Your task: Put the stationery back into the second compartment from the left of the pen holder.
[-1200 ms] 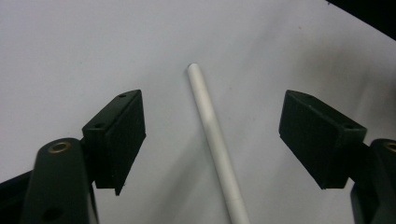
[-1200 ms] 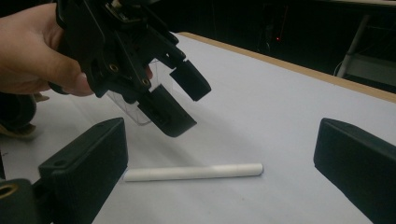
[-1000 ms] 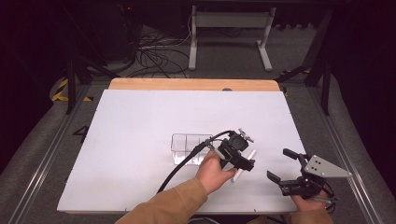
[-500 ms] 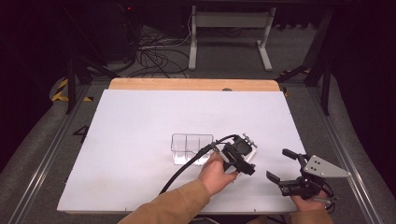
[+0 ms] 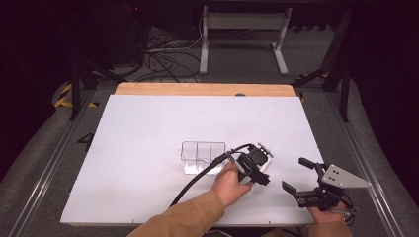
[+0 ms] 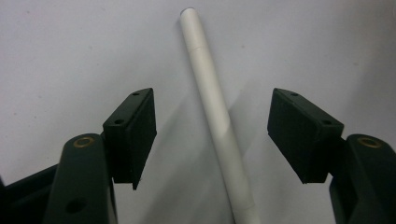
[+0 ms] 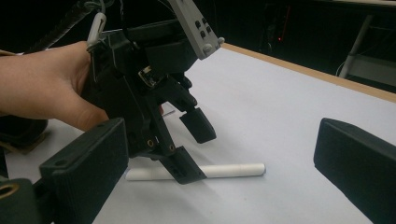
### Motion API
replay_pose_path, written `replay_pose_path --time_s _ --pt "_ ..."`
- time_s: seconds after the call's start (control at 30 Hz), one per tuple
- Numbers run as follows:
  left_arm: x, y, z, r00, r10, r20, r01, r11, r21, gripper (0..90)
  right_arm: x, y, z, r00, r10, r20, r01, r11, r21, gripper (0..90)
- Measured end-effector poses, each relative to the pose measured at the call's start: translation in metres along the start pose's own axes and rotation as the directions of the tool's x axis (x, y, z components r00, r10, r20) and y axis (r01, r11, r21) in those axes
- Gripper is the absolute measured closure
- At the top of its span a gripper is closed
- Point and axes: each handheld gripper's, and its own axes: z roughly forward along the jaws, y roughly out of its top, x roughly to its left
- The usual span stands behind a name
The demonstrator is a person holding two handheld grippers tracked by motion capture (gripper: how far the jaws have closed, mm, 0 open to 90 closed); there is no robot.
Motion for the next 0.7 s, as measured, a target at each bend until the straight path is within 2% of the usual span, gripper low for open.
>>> replay_pose_path --time_s 0.33,0.7 --pt "-0.0018 0.0002 0.0038 0.9995 0.0 -0.031 0.0 1.0 0.0 45.3 -0.0002 -0.0002 -0.0005 1.0 0.0 -0.001 0.0 1.0 0.0 3.6" --pt "-0.0051 -0.0003 0.0087 0.9988 0.01 -0.048 -0.008 0.9995 0.029 61.4 -0.0003 -0.0007 -0.0005 1.0 0.002 -0.006 -0.002 1.0 0.0 3.7"
